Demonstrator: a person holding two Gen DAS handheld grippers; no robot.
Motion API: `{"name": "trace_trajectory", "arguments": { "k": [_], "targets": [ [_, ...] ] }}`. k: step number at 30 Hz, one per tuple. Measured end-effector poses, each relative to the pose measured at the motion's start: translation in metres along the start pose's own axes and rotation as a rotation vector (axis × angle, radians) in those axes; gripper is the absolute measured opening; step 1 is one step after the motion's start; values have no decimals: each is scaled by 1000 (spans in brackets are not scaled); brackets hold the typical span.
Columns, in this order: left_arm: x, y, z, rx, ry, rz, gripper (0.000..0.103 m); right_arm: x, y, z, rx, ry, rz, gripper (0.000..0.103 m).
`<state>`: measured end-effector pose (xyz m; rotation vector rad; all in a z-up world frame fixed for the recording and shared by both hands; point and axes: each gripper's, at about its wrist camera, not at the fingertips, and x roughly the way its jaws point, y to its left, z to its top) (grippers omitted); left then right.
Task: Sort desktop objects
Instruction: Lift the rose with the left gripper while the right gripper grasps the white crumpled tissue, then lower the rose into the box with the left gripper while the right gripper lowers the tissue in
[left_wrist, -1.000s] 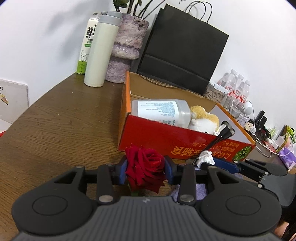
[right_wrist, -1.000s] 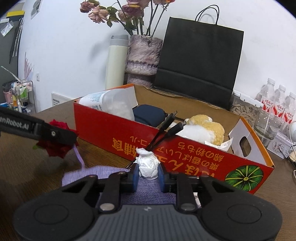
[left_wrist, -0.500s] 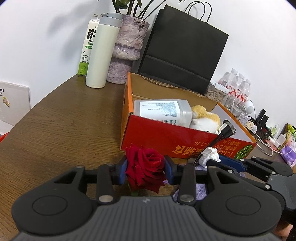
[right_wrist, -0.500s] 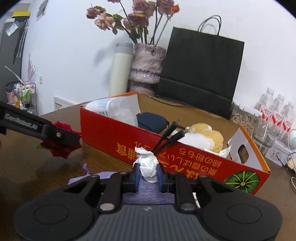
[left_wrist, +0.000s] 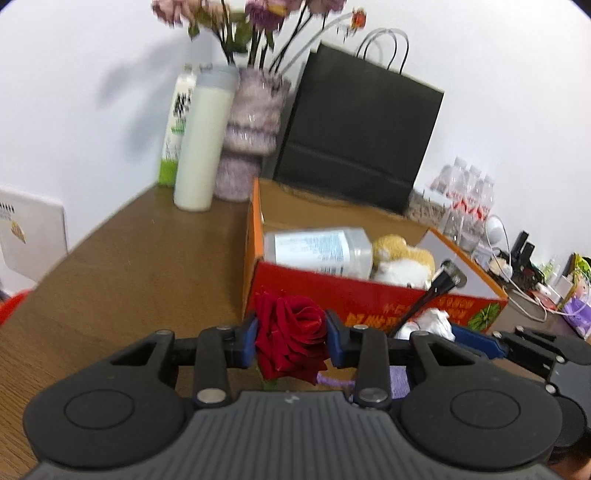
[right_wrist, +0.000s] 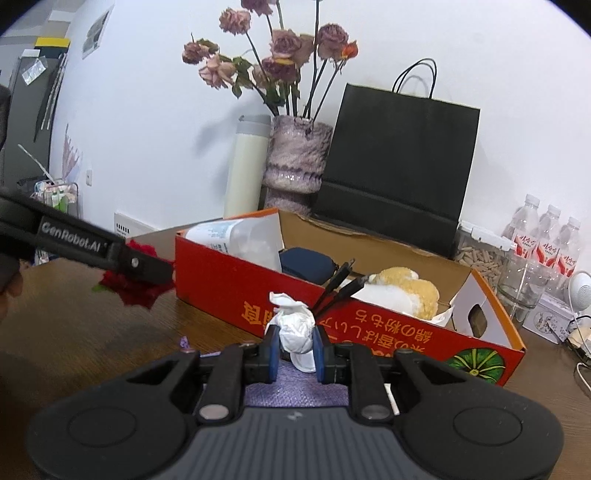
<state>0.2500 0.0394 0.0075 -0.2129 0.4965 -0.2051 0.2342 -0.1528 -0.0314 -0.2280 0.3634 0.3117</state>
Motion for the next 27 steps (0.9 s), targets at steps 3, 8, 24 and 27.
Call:
{"name": "trace_trajectory", "arguments": {
  "k": [3,8,24,27],
  "targets": [
    [-8,-3,1,8,-47,19,36,-11,-5,-2,7,-21,-10,17],
    [-15,-11,1,41,-97,44,36,-25,-22,1,50,-61,-45,17],
    [20,-82,30,153,-199,-2,36,-5,-82,17,156,-119,-127,17],
    [40,-94,37,161,-190,-13,37,7,-93,20,163,-106,-133,17]
  ]
}}
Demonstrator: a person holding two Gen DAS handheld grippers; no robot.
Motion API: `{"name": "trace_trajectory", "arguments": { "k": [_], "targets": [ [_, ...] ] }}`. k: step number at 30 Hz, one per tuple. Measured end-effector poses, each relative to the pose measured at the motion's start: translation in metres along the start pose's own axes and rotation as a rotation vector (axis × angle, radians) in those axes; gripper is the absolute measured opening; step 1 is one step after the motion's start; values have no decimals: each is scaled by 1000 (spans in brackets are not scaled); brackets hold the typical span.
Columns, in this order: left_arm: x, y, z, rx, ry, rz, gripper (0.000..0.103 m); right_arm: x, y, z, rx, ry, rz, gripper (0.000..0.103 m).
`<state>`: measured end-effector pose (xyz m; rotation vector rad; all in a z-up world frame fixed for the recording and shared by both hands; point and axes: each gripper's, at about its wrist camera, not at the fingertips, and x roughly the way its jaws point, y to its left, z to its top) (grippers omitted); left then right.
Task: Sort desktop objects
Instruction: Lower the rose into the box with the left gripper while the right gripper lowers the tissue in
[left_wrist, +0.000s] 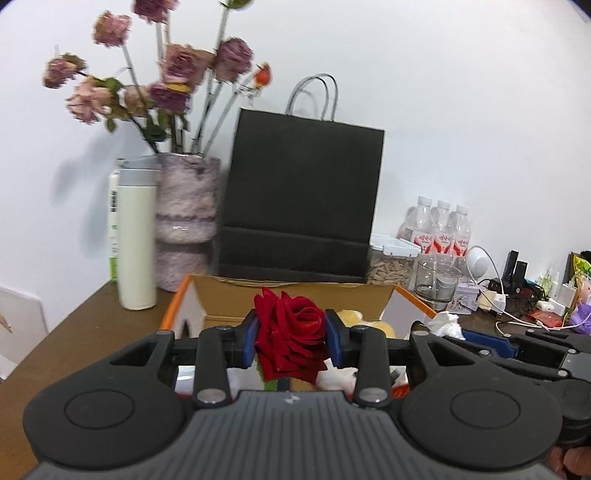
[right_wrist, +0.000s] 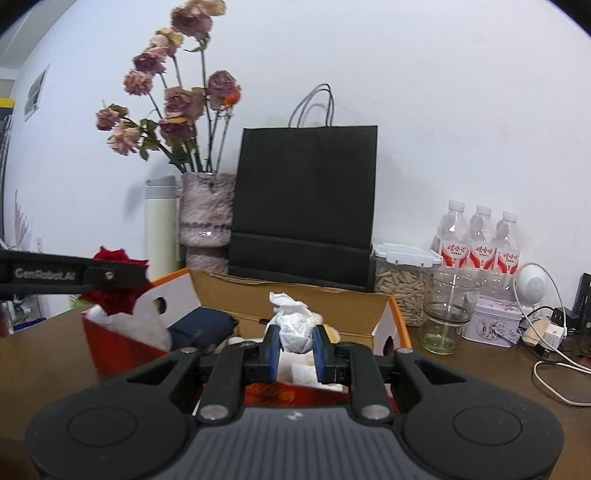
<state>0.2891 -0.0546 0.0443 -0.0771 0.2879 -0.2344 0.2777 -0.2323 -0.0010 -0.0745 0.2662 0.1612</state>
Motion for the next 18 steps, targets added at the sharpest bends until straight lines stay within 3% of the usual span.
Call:
{"name": "trace_trajectory", "arguments": {
  "k": [18],
  "targets": [
    [90,-16,-2,71,103,4,39,78,-23,3,-1,133,21,19]
  ]
}}
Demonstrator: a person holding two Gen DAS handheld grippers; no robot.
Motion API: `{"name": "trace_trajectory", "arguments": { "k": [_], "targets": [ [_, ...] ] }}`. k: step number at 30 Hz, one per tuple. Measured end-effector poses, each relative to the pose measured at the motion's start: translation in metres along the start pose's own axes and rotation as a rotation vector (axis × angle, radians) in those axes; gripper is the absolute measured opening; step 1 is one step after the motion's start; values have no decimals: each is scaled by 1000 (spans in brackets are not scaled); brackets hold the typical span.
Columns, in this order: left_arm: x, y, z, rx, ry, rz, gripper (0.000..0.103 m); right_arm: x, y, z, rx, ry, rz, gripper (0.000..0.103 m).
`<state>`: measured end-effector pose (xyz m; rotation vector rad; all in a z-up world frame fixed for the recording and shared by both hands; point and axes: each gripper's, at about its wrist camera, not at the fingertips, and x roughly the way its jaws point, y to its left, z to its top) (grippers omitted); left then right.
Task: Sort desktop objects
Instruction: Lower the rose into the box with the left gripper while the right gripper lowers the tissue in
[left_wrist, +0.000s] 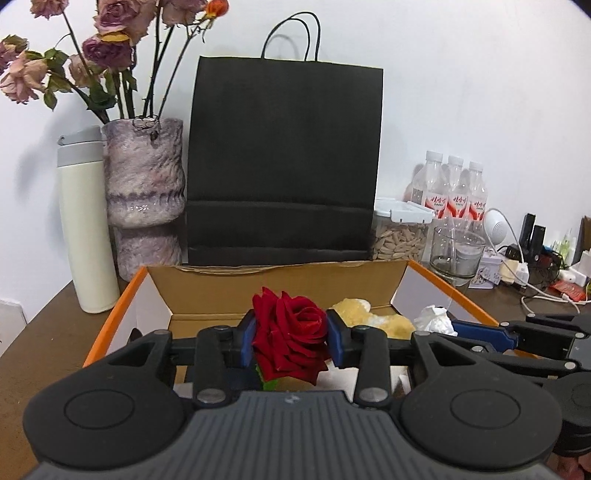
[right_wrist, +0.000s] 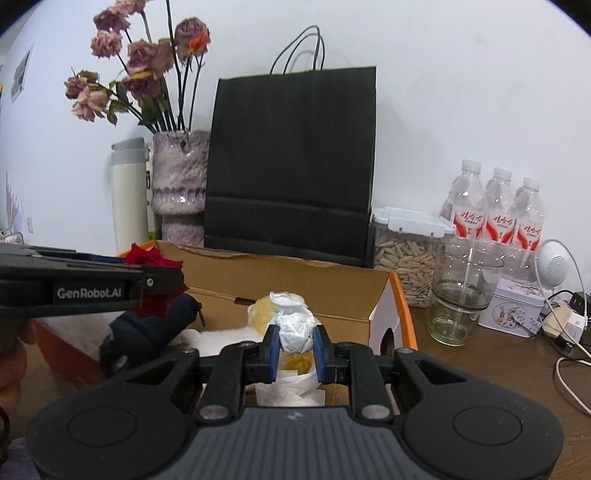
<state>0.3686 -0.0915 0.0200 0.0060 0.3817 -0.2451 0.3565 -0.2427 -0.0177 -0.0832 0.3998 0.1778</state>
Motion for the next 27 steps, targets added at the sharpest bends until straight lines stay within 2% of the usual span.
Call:
{"name": "trace_trajectory", "arguments": {
  "k": [4,6,7,9,10,12,15,21,27],
  "targets": [
    [5,1,-2,11,6,15,51,7,-1,-2,-1,24,7,21],
    [6,2,-3,11,9,22,65,7,0,-3,-2,25,12,26],
    [6,2,-4,9,9,25,69,6,0,-3,-2,22,14,28],
    [4,2,-5,6,-1,22,78,3,1,-4,-3,12,17,51],
    [2,2,-5,4,-11,14,84,2,2,-5,-6,4,16,57],
    [-2,2,-6,0,-44,9,103,-2,2,-5,-13,-14,20,79],
    [-7,0,-6,6,-90,12,103,-7,4,-6,-24,-42,32,94],
    [-6,-3,-8,15,-85,11,103,-8,7,-7,-36,-50,32,103],
    [-8,-2,-9,6,-94,21,103,-7,8,-8,-40,-42,28,103]
  ]
}}
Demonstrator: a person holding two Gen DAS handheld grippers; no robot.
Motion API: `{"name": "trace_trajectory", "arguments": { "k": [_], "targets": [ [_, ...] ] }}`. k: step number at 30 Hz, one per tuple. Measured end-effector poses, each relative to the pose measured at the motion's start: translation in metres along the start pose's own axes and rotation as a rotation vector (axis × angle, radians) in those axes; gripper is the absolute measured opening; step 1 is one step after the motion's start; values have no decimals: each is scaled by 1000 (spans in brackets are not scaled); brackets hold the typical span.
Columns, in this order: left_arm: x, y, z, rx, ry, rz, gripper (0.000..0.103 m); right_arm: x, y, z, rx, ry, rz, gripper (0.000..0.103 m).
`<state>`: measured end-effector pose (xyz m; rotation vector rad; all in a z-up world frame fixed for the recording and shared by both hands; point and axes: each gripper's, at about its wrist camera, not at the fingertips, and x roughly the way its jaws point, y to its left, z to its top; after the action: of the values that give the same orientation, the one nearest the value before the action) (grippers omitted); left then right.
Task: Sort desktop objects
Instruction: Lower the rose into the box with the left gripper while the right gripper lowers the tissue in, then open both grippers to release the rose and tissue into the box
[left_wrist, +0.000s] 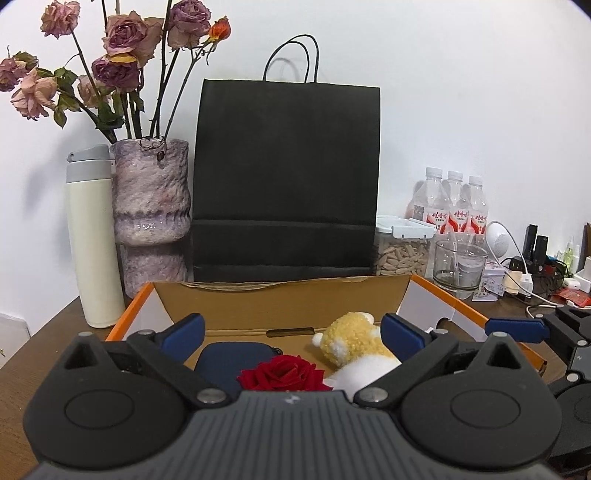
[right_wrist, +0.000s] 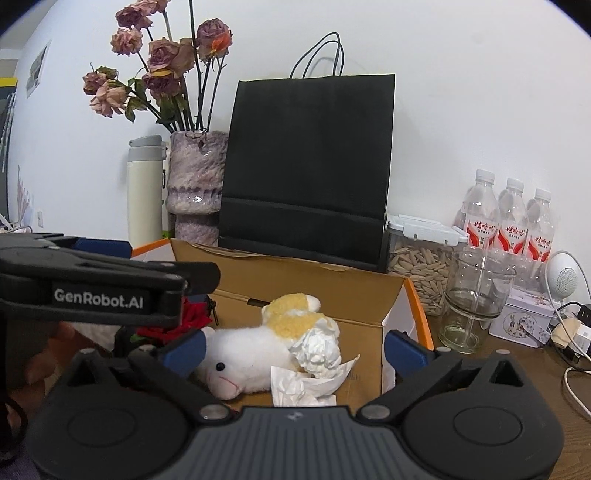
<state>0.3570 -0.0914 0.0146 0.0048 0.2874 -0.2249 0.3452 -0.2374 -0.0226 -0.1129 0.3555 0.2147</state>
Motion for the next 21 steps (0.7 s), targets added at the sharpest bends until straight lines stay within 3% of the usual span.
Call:
{"name": "trace_trajectory", "arguments": {
  "k": [21],
  "targets": [
    [-52,13,-9,-28,-28,46,103,-42,8,-11,15,-34,-32,103]
  ]
}}
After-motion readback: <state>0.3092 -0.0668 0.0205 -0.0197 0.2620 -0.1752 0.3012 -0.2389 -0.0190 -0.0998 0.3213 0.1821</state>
